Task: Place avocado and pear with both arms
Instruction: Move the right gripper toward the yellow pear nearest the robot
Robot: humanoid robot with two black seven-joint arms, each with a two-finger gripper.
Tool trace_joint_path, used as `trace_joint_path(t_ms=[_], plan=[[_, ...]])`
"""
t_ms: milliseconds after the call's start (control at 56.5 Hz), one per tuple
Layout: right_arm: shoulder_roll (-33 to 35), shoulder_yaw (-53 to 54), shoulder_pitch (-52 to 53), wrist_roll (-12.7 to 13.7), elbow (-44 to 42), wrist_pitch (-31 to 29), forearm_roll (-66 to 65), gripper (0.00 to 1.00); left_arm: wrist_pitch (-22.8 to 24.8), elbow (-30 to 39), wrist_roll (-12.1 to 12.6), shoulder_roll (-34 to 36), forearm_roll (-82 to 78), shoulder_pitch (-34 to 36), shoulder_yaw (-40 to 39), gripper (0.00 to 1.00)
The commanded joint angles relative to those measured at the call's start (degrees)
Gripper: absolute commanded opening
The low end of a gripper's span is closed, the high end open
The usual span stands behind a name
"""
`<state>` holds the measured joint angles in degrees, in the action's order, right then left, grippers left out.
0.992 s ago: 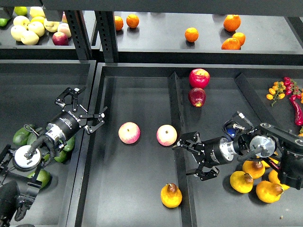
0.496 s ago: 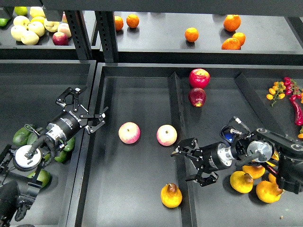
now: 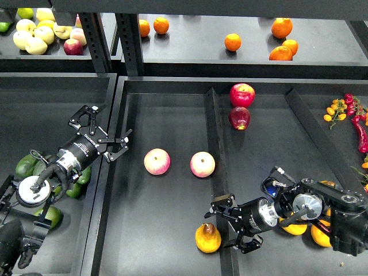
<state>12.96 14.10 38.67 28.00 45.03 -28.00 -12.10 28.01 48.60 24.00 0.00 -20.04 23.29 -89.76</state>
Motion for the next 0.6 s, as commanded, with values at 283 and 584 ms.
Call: trace_joint_path(t_ms=[283, 584], plan=[[-3.6, 0.8, -0.3, 0.0, -6.3, 0.0, 0.1, 0.88, 0.0, 0.9, 0.1, 0.0, 0.0, -0.3, 0.7, 0.98], [-6.1, 3.6, 0.9, 0.0, -11.5, 0.0, 0.8, 0.89, 0.0, 1.7, 0.3, 0.0, 0.0, -1.0, 0.7, 0.98]])
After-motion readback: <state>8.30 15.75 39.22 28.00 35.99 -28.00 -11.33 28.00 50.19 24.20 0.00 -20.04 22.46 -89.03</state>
